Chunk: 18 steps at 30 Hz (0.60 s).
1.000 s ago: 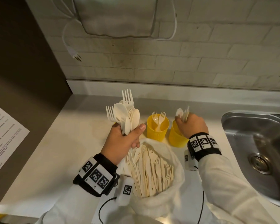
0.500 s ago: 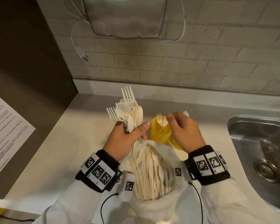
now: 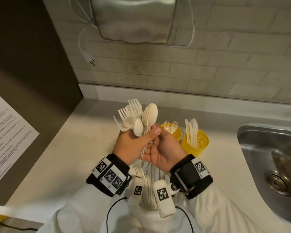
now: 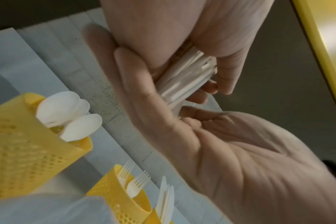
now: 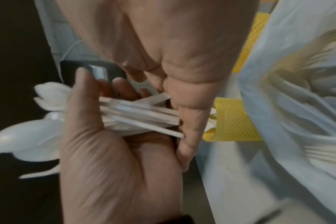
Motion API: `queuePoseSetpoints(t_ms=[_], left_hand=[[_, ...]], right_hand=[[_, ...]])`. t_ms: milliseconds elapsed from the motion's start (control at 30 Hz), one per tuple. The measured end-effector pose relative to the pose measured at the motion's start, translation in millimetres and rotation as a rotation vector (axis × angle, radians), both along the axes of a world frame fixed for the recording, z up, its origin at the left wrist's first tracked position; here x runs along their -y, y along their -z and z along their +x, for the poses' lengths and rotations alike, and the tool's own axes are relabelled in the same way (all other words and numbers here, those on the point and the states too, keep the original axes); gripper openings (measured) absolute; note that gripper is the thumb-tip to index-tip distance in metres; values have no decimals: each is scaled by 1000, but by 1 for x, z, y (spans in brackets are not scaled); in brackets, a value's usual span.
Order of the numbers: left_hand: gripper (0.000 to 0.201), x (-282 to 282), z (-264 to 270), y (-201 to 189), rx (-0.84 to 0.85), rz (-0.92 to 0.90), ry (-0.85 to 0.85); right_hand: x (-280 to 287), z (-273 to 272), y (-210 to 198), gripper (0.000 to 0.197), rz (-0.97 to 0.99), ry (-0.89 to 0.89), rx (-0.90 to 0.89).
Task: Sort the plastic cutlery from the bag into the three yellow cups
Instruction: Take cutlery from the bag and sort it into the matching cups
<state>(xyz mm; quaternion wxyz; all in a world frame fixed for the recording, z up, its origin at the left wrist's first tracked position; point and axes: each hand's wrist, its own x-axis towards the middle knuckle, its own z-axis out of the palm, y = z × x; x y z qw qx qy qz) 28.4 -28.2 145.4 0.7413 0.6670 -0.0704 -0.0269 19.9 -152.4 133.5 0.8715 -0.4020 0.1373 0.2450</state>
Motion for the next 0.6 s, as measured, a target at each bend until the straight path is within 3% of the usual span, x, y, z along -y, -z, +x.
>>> queuePoseSetpoints(t_ms=[167,367,500,600], left_hand=[[27,0,-2,4,13,25,12],[4,-4,-1,6,-24,68,-35],[15,-6,0,4,-36,84,-27],[21,-8,0,3,-41,27,-14]], right_hand=[[-6,-3,-1,50,16,60,11],[-4,-3,3,49,-83,55,14],[-7,-3,7,48,-140,20,2],[-6,-6,5,50,-38,47,-39]])
